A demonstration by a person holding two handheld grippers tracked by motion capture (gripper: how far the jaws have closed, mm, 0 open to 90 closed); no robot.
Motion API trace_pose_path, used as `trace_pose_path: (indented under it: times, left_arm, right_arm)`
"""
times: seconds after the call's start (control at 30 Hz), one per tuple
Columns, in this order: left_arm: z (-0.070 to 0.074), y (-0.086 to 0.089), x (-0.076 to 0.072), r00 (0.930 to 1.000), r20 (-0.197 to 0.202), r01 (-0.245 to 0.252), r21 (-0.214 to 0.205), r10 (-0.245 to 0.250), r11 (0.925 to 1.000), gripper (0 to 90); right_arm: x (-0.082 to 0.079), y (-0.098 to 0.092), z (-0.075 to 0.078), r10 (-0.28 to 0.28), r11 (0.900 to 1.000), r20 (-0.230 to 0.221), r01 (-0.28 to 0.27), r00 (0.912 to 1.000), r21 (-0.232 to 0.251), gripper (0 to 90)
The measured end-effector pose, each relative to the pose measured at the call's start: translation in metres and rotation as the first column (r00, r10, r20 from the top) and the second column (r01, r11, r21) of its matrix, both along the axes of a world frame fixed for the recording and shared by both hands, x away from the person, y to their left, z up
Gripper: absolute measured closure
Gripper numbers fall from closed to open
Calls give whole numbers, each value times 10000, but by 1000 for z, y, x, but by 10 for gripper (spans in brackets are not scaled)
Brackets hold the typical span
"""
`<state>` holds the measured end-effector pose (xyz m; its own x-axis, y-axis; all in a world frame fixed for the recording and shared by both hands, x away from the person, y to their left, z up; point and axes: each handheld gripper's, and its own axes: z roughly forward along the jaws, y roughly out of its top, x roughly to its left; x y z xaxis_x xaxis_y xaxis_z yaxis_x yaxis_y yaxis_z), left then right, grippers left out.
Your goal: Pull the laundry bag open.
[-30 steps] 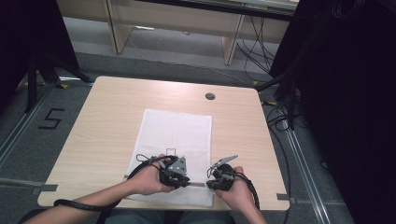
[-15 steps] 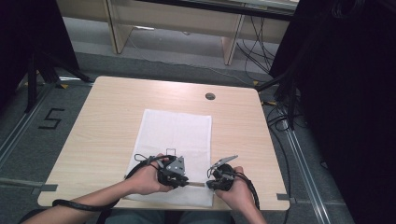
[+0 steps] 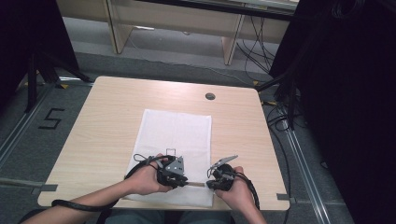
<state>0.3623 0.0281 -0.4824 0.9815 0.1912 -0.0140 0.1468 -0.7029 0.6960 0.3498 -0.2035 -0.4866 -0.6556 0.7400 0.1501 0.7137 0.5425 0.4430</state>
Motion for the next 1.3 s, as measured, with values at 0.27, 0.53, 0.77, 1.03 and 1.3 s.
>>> trace_pose_path:
  times: [0.27, 0.53, 0.77, 1.03, 1.3]
  left_arm:
    - [-1, 1, -1, 9999, -134, -55, -75, 54, 10000, 821]
    - [-2, 3, -2, 9999, -108, -100, -92, 99, 9999, 821]
    - [-1, 4, -1, 9999, -120, -97, -119, 95, 9999, 822]
    - [-1, 7, -1, 9998, -184, -122, -144, 119, 9998, 821]
    - [-1, 7, -1, 9998, -161, -69, -138, 67, 9999, 821]
  right_arm:
    - [0, 0, 0, 20, 10000, -23, -20, 10000, -33, 900]
    - [0, 0, 0, 16, 10000, -27, -16, 10000, -31, 900]
    - [0, 0, 0, 17, 10000, -27, -17, 10000, -27, 900]
    - [0, 0, 0, 20, 10000, -42, -21, 10000, -16, 900]
    - [-1, 0, 1, -169, 9998, -198, 167, 9997, -67, 900]
